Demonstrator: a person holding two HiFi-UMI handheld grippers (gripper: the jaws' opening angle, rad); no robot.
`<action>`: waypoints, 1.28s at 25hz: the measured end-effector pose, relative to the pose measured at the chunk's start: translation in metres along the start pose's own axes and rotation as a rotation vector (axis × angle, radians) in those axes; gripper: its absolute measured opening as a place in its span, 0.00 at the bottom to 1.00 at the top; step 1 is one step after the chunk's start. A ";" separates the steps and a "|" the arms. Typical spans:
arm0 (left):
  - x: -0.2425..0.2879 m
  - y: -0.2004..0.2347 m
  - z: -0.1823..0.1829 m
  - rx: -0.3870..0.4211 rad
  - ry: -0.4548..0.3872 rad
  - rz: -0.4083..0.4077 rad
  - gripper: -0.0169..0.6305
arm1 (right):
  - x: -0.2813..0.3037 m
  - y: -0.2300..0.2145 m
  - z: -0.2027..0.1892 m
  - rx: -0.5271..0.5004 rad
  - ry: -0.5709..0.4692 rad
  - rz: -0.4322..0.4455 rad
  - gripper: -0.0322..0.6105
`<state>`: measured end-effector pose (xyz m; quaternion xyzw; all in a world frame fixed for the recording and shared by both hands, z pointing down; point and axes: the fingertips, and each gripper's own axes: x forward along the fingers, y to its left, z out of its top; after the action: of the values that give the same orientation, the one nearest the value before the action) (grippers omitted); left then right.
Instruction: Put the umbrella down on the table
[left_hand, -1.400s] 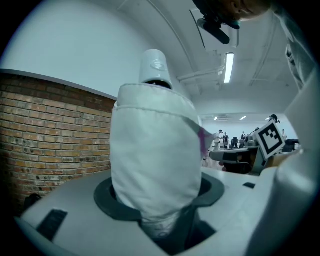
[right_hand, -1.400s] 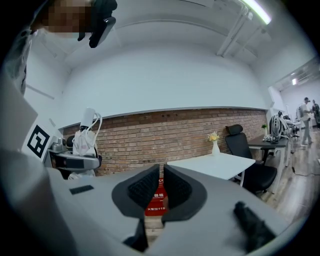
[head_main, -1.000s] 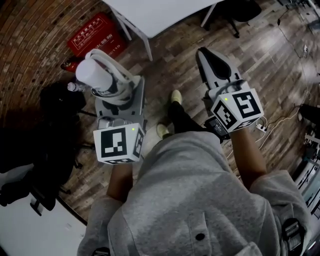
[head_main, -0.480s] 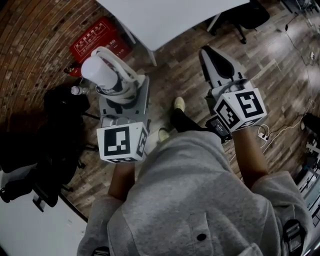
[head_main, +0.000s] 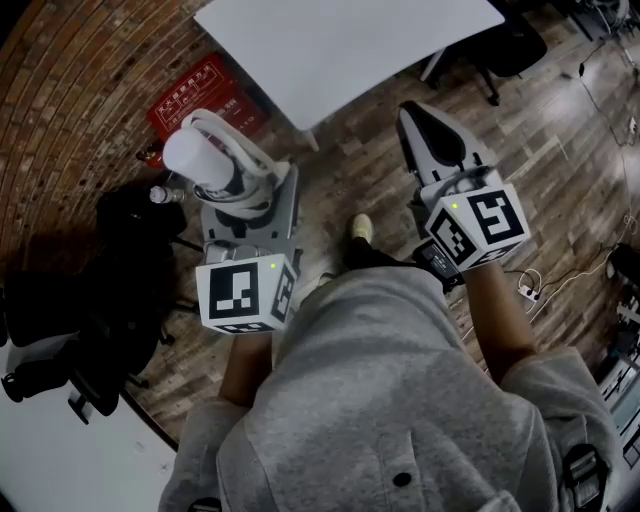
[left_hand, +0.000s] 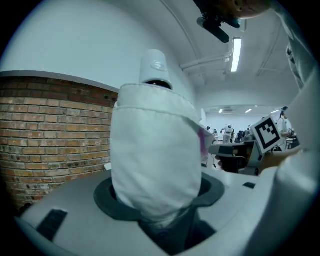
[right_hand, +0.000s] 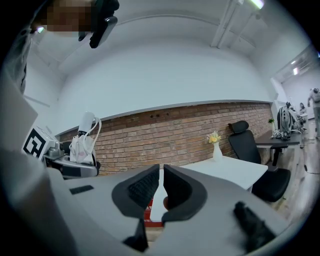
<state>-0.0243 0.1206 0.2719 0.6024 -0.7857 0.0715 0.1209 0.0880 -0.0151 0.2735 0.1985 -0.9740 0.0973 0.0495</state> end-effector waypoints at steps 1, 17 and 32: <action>0.004 -0.002 0.002 0.003 -0.001 0.001 0.45 | 0.001 -0.003 0.001 0.001 -0.006 0.004 0.11; 0.043 -0.008 0.011 0.013 -0.019 0.039 0.45 | 0.024 -0.028 0.013 -0.087 -0.026 0.055 0.11; 0.070 0.008 0.006 -0.001 0.007 0.043 0.45 | 0.053 -0.044 0.008 -0.056 0.004 0.054 0.11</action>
<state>-0.0495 0.0557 0.2853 0.5849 -0.7982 0.0758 0.1224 0.0561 -0.0764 0.2801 0.1704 -0.9813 0.0715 0.0542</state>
